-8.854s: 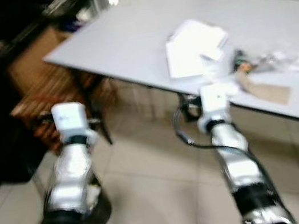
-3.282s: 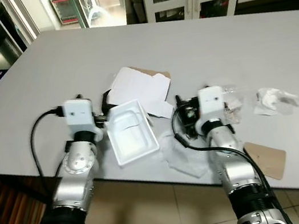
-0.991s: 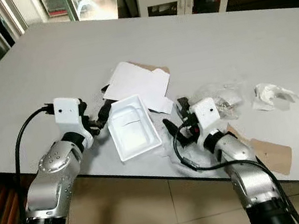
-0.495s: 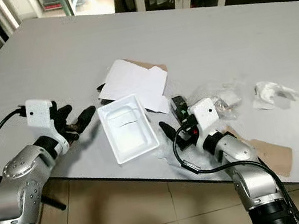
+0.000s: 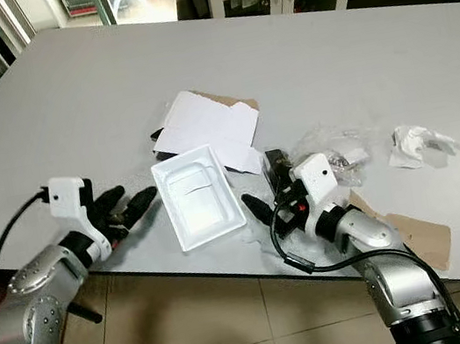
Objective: Picking trash to rubbish bin
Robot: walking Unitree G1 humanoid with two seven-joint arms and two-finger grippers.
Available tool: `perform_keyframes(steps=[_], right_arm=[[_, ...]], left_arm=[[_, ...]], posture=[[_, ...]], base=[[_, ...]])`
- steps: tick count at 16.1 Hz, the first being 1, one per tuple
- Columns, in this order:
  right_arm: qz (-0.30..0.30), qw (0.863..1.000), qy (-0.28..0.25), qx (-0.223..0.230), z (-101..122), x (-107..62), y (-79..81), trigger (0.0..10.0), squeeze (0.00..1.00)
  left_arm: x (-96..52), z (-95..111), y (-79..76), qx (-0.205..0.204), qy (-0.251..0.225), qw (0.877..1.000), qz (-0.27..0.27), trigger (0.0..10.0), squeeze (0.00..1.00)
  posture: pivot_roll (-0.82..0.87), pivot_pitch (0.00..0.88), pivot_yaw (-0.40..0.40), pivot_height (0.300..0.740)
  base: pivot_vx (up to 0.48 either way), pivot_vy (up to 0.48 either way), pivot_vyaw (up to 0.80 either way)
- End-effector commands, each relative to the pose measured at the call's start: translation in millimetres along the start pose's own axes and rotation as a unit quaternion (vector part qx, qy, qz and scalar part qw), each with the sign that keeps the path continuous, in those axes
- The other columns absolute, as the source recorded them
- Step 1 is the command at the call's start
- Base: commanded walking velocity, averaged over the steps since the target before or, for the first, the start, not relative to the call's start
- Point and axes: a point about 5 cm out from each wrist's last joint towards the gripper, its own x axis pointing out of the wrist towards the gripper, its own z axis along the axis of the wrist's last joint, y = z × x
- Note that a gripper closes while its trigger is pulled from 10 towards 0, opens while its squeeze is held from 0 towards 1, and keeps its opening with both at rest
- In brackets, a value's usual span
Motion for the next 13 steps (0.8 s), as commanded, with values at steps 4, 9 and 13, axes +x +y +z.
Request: perform_keyframes(steps=[4,9,13], right_arm=[[0.033,0.999,0.006,-0.005,4,-7.3,0.1,10.0,0.0],[0.046,0.999,0.009,-0.003,4,-9.0,4.7,10.0,0.0],[0.048,0.999,0.009,0.003,3,-8.1,7.2,10.0,0.0]], left_arm=[[-1.6,-27,-2.9,-0.059,0.024,0.998,-0.03,10.0,0.0],[8.3,-25,-19.6,-0.052,0.017,0.998,-0.043,10.0,0.0],[8.6,-18,-25.5,-0.063,-0.011,0.995,-0.073,10.0,0.0]], posture=[[-0.05,0.128,0.031,0.74],[-0.05,0.139,0.026,0.74],[-0.06,0.144,0.026,0.74]], base=[[0.0,0.0,0.0],[0.0,0.0,0.0],[0.0,0.0,0.0]])
